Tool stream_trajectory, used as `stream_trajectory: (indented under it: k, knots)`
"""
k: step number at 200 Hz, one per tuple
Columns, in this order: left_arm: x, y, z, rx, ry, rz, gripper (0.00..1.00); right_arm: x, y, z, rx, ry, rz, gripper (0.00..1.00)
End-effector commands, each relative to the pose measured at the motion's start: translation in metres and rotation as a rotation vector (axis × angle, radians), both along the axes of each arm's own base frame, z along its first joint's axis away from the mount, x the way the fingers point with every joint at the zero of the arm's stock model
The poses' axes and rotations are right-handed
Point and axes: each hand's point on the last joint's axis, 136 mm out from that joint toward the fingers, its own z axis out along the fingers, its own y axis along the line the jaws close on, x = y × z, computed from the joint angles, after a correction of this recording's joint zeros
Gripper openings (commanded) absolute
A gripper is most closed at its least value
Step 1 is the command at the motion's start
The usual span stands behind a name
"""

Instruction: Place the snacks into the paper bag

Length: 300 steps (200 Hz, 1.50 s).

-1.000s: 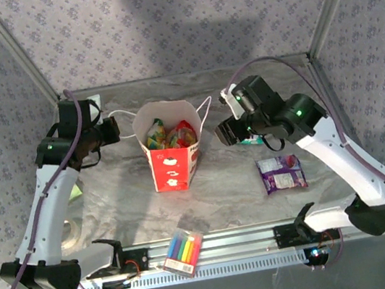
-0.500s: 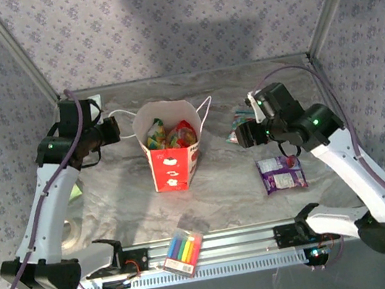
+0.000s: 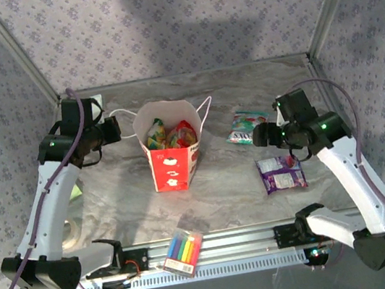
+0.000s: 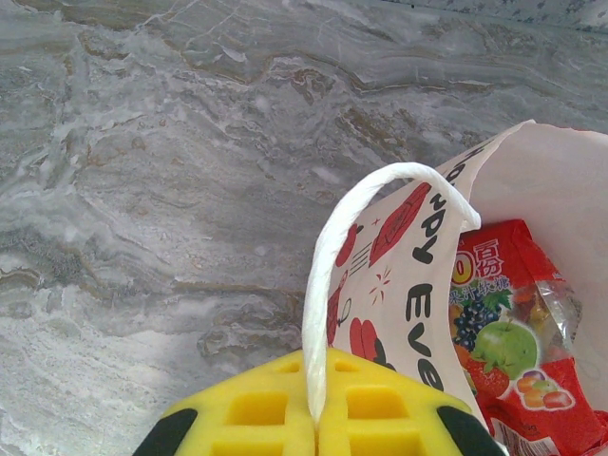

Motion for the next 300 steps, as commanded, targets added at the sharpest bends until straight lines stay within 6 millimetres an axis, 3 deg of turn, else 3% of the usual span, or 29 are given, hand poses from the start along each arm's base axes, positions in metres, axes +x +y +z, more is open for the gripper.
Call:
stream_trajectory:
  k: [1, 47, 110, 162, 242, 300]
  knots:
    - [0.004, -0.005, 0.007, -0.020, -0.021, -0.013, 0.06, -0.007, -0.007, -0.017, 0.071, 0.068, -0.116, 0.80]
    - [0.005, -0.006, 0.003, -0.011, -0.011, -0.021, 0.07, -0.012, -0.016, -0.038, 0.215, 0.119, -0.275, 1.00]
    - [0.006, -0.004, 0.000, 0.009, -0.006, -0.026, 0.08, -0.021, -0.023, -0.071, 0.327, 0.209, -0.413, 1.00]
    - [0.007, -0.007, -0.003, 0.002, 0.002, -0.033, 0.08, -0.057, -0.035, -0.117, 0.374, 0.333, -0.653, 1.00]
    - [0.008, -0.008, -0.006, -0.003, 0.013, -0.031, 0.09, -0.084, -0.045, -0.152, 0.390, 0.440, -0.840, 1.00]
    - [0.010, -0.008, -0.007, -0.002, 0.022, -0.028, 0.09, -0.077, -0.050, -0.170, 0.431, 0.459, -0.869, 1.00]
